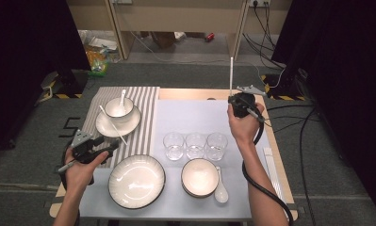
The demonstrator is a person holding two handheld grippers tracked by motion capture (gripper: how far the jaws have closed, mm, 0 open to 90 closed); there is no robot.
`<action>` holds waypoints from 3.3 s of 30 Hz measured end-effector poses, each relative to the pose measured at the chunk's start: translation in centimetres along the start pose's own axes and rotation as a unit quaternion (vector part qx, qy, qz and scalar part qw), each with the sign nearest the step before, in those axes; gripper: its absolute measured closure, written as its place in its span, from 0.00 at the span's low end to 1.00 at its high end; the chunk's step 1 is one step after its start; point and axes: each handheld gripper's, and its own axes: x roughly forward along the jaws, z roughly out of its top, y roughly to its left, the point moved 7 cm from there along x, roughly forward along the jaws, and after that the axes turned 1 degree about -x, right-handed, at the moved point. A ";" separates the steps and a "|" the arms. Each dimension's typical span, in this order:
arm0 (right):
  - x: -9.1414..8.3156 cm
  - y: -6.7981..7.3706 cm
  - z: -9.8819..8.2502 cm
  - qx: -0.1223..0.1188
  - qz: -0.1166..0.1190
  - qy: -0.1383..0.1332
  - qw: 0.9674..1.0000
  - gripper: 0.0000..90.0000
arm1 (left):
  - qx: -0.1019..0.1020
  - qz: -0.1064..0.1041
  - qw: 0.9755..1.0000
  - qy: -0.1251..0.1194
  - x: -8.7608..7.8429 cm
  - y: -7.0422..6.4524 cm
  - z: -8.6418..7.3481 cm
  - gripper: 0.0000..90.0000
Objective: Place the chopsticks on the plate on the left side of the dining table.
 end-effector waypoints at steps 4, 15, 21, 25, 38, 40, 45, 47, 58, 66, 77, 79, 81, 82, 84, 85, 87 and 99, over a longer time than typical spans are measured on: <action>0.1 0.3 0.1 0.000 0.003 -0.002 1.000 0.96 | 0.004 -0.003 1.000 -0.003 0.0 -0.2 0.3 0.36; 0.5 1.7 0.4 -0.009 0.013 -0.006 1.000 0.96 | 0.013 -0.023 1.000 -0.016 0.4 -1.5 2.1 0.36; 0.6 2.7 0.8 -0.013 0.020 -0.009 1.000 0.96 | 0.026 -0.038 0.999 -0.023 1.0 -2.8 3.8 0.36; 0.7 3.3 1.0 -0.017 0.025 -0.010 1.000 0.96 | 0.033 -0.045 0.998 -0.032 1.4 -3.7 5.0 0.36; 0.9 4.4 0.8 -0.021 0.035 -0.010 0.999 0.96 | 0.045 -0.070 0.995 -0.046 2.9 -6.3 8.0 0.36; 0.9 4.6 0.8 -0.020 0.037 -0.010 0.999 0.96 | 0.045 -0.074 0.995 -0.046 3.1 -6.6 8.3 0.36; 1.0 4.8 0.7 -0.025 0.038 -0.009 0.999 0.96 | 0.049 -0.079 0.994 -0.048 3.6 -7.3 9.2 0.36; 1.1 5.1 0.6 -0.024 0.042 -0.010 0.999 0.96 | 0.052 -0.081 0.994 -0.048 3.8 -7.6 9.4 0.36; 1.3 6.1 0.2 -0.031 0.049 -0.006 0.998 0.96 | 0.053 -0.094 0.993 -0.049 4.6 -8.8 10.4 0.36; 1.4 6.5 0.1 -0.032 0.053 -0.006 0.998 0.96 | 0.063 -0.103 0.991 -0.055 5.1 -10.4 11.7 0.36; 1.5 7.2 -0.1 -0.036 0.059 -0.003 0.998 0.96 | 0.071 -0.110 0.990 -0.056 6.1 -11.8 13.0 0.36; 1.5 7.3 -0.2 -0.037 0.060 -0.003 0.997 0.96 | 0.071 -0.113 0.989 -0.056 6.3 -12.0 13.2 0.36; 1.5 7.4 -0.2 -0.038 0.060 -0.002 0.997 0.96 | 0.074 -0.115 0.989 -0.057 6.4 -12.3 13.4 0.36; 1.5 7.5 -0.2 -0.039 0.061 -0.001 0.997 0.96 | 0.073 -0.116 0.989 -0.057 6.4 -12.4 13.4 0.36; 1.5 7.6 -0.3 -0.040 0.063 -0.002 0.997 0.96 | 0.076 -0.117 0.989 -0.056 6.6 -12.6 13.6 0.36; 1.5 7.6 -0.3 -0.040 0.063 -0.002 0.997 0.96 | 0.076 -0.117 0.989 -0.056 6.6 -12.6 13.6 0.36; 1.5 7.9 -0.4 -0.041 0.065 -0.003 0.997 0.96 | 0.077 -0.119 0.988 -0.056 6.8 -12.9 13.8 0.36; 1.6 8.6 -0.6 -0.044 0.072 -0.003 0.996 0.96 | 0.083 -0.122 0.988 -0.048 8.1 -13.9 14.8 0.36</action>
